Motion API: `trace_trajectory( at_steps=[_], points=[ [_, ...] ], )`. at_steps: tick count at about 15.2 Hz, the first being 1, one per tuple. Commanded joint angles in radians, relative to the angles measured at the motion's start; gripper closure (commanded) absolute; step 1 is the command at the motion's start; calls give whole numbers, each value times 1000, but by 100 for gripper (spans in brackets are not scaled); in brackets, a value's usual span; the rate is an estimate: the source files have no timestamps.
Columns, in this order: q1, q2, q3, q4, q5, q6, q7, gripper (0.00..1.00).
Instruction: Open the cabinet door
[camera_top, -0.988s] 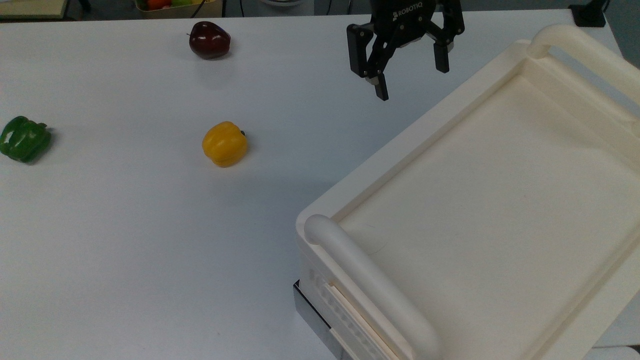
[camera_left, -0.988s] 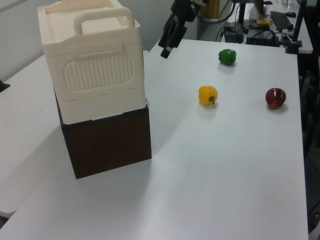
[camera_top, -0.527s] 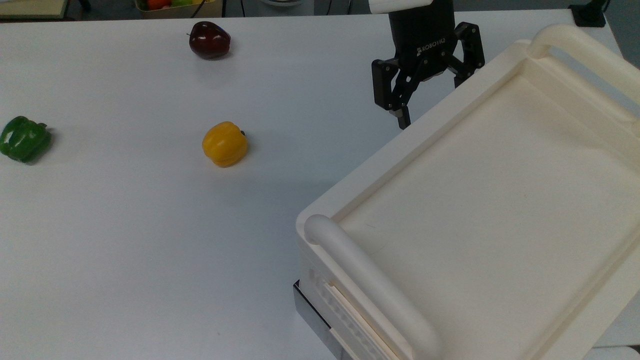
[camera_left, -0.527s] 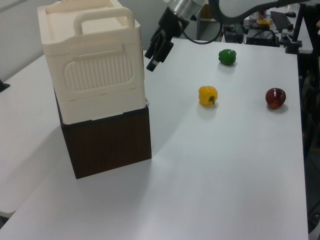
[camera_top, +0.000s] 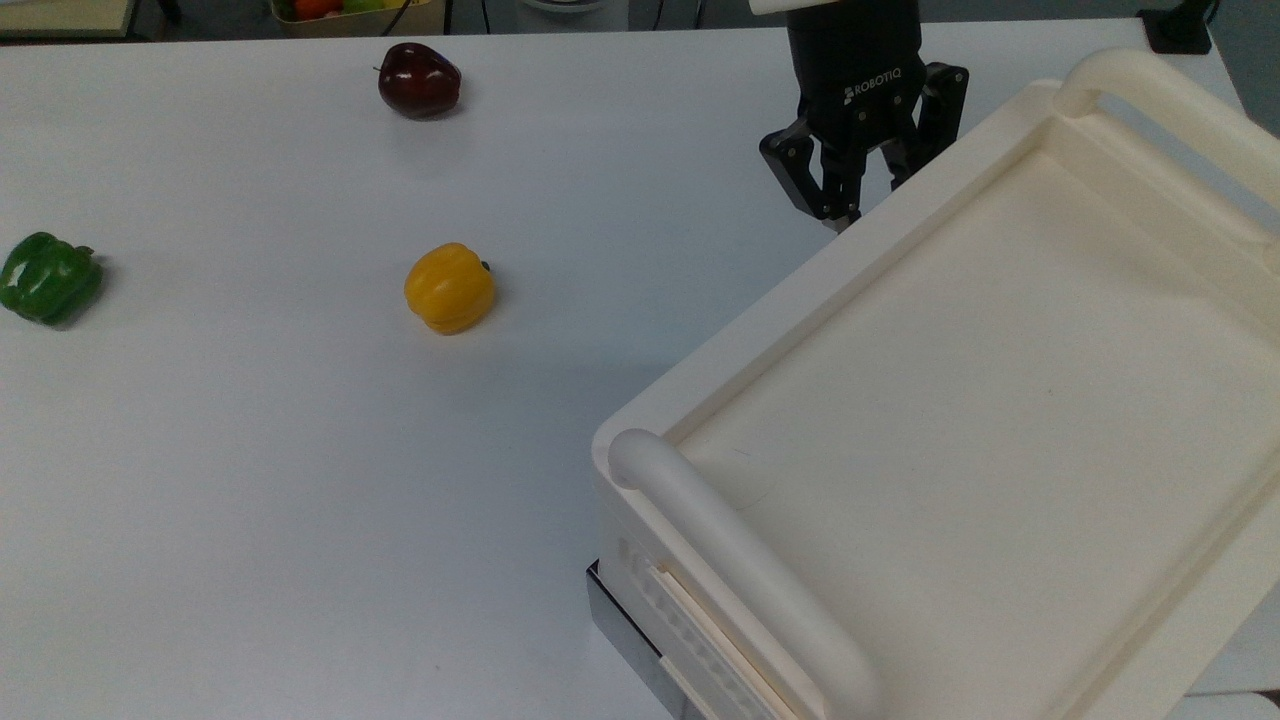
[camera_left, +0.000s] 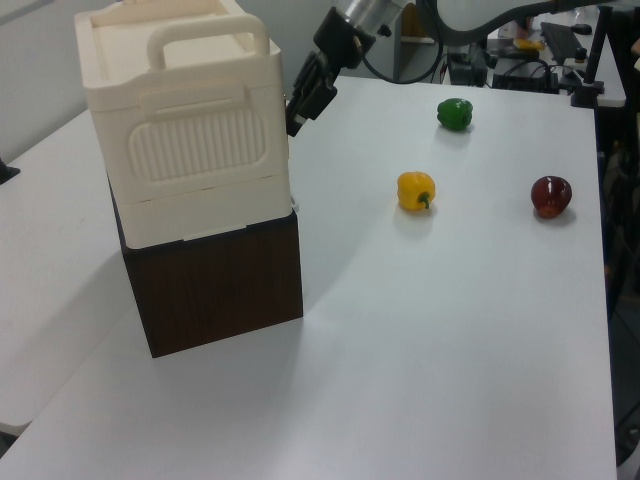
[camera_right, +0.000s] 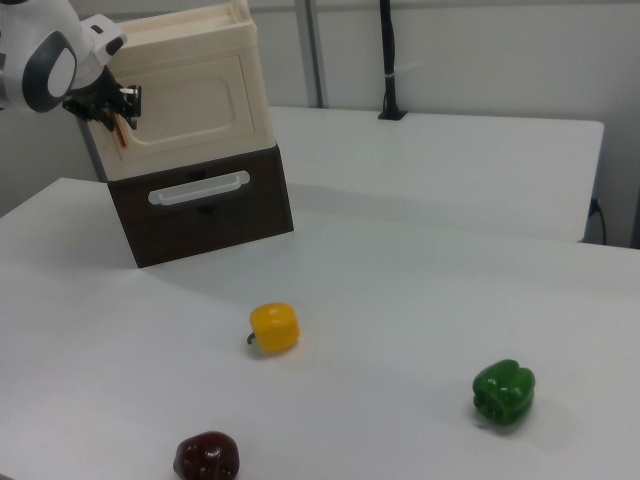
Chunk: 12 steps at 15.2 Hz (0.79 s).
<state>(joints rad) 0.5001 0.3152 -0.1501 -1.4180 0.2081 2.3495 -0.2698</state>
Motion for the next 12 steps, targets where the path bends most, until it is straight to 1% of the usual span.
trace_trajectory(
  at_steps=[1, 2, 4, 5, 8, 12],
  points=[
    [9, 15, -5, 19, -19, 8, 12, 87],
    [9, 15, -5, 19, -19, 8, 12, 90],
    [11, 13, -5, 17, -22, 7, 12, 98],
    [11, 12, -5, 17, -27, 7, 12, 100],
    [12, -4, -5, 7, -27, 1, 12, 100],
    [6, -67, -5, -62, -23, -12, 14, 100]
  ],
)
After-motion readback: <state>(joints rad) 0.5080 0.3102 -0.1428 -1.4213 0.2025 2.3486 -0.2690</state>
